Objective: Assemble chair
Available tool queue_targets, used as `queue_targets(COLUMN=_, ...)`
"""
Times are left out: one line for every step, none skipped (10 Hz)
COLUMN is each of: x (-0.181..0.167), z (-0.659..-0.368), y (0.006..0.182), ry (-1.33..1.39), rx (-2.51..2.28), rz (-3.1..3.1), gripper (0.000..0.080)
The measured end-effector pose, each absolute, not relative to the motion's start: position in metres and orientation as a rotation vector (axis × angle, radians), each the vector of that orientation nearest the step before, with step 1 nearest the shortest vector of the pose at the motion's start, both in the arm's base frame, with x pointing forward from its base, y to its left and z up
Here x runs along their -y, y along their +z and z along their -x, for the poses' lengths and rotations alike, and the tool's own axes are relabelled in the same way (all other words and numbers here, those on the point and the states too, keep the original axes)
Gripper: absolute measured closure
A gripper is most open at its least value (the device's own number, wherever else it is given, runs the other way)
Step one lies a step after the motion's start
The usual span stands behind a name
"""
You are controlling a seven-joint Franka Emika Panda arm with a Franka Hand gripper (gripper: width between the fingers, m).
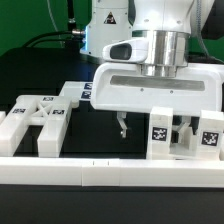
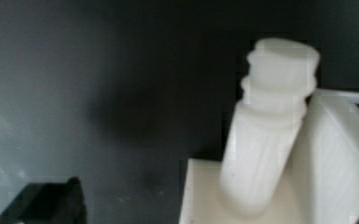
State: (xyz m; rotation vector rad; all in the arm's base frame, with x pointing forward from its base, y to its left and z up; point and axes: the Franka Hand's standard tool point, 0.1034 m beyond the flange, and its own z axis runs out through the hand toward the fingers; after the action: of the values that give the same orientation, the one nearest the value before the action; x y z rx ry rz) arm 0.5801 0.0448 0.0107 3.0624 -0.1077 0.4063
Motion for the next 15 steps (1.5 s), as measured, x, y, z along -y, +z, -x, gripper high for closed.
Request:
queue_targets(x=-0.042, z=-0.580, y=0.009, ry=0.414, rx=0.101, rz=-3.056, gripper=0.0151)
queue_targets(x=-0.040, z=-0.580, y=0.007, ry=0.416, rx=0.104, rz=-3.053, gripper=0.0151)
queue_targets(x=-0.040, z=-0.580, y=0.007, ry=0.417, rx=0.108, rz=-3.053, gripper=0.0151)
queue_targets(x=-0.040, z=-0.580, y=0.007, ry=0.418, rx=0.112, rz=-3.052, gripper=0.0160)
queue_targets(x=-0.040, z=-0.580, y=0.007, ry=0.418, rx=0.112, rz=-3.052, gripper=0.0160)
queue_targets(x=-0.040, z=-0.579, y=0.007, ry=0.418, rx=0.112, rz=-3.052, gripper=0.0348)
queue_targets(x=-0.040, z=-0.579, y=0.007, ry=0.418, rx=0.112, rz=-3.052, gripper=0.0348)
queue_targets(x=-0.039, z=-0.580, y=0.007, ry=0.420, rx=0.112, rz=-3.051, gripper=0.0552)
queue_targets(x=-0.039, z=-0.580, y=0.007, ry=0.420, rx=0.112, rz=-3.051, gripper=0.0552)
queue_targets(x=-0.039, z=-0.580, y=0.007, ry=0.420, rx=0.112, rz=-3.051, gripper=0.0551)
queue_targets(x=-0.039, z=-0.580, y=0.007, ry=0.420, rx=0.112, rz=-3.051, gripper=0.0551)
queue_targets(x=-0.039, z=-0.580, y=0.008, ry=0.420, rx=0.113, rz=-3.052, gripper=0.0551)
queue_targets(x=-0.038, z=-0.580, y=0.011, ry=0.417, rx=0.116, rz=-3.054, gripper=0.0551)
queue_targets(x=-0.038, z=-0.578, y=0.023, ry=0.398, rx=0.121, rz=-3.067, gripper=0.0551)
queue_targets(x=-0.035, z=-0.574, y=0.039, ry=0.381, rx=0.133, rz=-3.084, gripper=0.0551)
